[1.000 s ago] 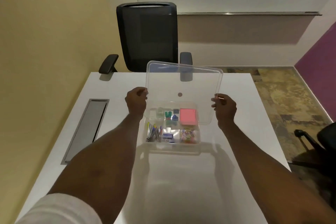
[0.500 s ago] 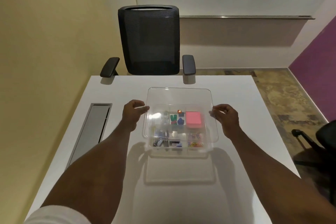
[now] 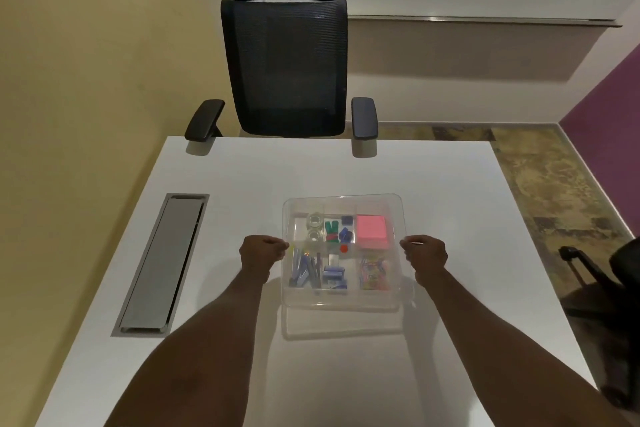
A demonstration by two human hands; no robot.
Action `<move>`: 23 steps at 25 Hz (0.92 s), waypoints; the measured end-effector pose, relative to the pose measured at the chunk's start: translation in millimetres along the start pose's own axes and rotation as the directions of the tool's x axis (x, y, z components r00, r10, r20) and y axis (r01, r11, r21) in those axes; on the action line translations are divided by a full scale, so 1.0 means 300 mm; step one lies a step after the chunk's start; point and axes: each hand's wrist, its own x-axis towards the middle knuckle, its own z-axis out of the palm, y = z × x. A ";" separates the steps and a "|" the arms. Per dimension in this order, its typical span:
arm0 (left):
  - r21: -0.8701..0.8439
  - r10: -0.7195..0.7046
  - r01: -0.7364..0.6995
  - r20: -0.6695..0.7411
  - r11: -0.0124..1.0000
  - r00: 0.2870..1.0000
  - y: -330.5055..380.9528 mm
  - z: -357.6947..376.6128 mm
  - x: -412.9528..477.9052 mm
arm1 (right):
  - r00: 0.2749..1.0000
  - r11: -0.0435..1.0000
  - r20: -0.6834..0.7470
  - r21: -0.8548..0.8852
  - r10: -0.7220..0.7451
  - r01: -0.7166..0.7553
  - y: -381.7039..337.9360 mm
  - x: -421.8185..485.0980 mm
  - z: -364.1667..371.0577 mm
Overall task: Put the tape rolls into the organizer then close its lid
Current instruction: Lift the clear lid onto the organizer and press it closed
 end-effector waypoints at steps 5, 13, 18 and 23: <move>0.164 -0.001 0.016 -0.091 0.986 0.996 -0.023 0.055 0.049 | 0.999 0.987 0.019 -0.154 -0.037 0.039 0.010 0.026 0.048; 0.262 -0.041 0.083 -0.162 0.961 0.986 0.003 0.141 0.138 | 0.999 0.973 -0.030 -0.231 -0.031 0.024 0.002 0.081 0.136; 0.288 -0.056 0.104 -0.172 0.952 0.984 -0.001 0.157 0.168 | 0.999 0.969 -0.031 -0.247 -0.022 0.014 -0.002 0.108 0.146; 0.297 -0.097 0.141 -0.158 0.944 0.983 -0.022 0.153 0.168 | 0.999 0.972 -0.038 -0.235 -0.004 -0.005 0.007 0.114 0.151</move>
